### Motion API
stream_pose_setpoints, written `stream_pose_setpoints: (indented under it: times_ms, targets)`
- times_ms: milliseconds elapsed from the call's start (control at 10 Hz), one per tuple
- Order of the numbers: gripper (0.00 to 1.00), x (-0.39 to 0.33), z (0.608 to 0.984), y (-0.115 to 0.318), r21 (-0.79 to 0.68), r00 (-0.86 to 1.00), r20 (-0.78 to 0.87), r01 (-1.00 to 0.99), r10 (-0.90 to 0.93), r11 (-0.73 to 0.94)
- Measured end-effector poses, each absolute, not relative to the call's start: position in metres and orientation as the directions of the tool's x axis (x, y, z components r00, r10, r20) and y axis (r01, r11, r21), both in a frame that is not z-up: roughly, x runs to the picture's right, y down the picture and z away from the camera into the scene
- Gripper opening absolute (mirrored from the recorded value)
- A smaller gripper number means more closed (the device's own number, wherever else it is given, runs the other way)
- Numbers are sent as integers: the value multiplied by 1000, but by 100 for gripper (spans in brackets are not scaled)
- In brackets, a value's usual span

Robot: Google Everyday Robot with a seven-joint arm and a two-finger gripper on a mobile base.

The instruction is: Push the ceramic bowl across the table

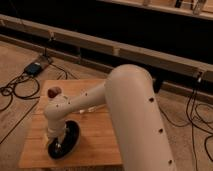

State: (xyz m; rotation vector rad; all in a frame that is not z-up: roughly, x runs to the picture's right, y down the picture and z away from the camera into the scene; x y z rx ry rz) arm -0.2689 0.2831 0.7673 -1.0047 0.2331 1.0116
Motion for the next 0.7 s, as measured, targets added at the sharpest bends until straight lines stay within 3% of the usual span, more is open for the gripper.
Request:
stream_pose_setpoints:
  times_ms: [700]
  targets:
    - [65,-266,762,253,-597,532,-537,-788,654,151]
